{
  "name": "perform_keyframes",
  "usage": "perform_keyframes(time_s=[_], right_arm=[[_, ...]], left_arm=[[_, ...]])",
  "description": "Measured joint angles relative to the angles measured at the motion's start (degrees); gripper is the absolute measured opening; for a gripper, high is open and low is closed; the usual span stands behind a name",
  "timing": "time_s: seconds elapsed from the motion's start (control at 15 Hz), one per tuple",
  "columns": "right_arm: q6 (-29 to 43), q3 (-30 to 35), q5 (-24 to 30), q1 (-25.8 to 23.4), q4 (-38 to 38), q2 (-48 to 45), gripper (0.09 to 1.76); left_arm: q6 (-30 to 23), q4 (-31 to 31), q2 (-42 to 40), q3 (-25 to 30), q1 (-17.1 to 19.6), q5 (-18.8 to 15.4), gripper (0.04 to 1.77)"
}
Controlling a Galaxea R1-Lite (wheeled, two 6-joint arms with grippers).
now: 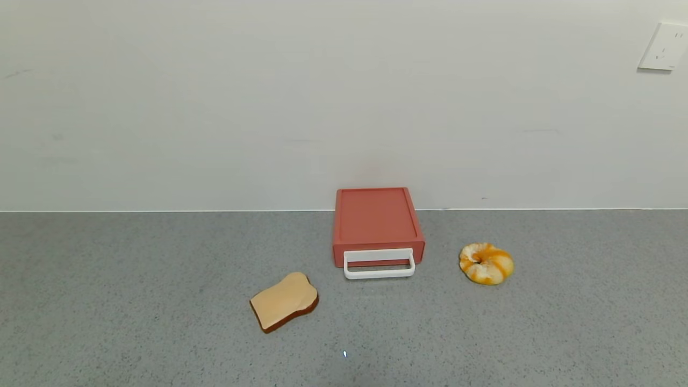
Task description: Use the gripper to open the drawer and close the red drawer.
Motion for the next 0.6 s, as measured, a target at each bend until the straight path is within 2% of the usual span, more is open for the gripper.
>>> perform_keyframes(time_s=[0.33, 0.6], right_arm=[[0.0, 0.0, 0.0, 0.1, 0.0, 0.0, 1.71], [0.0, 0.0, 0.0, 0.1, 0.0, 0.0, 1.71]], left_arm=[[0.0, 2.5, 20.4, -12.9, -0.1, 0.1, 1.72], [0.9, 8.7, 37.6, -25.0, -0.1, -0.7, 1.72]])
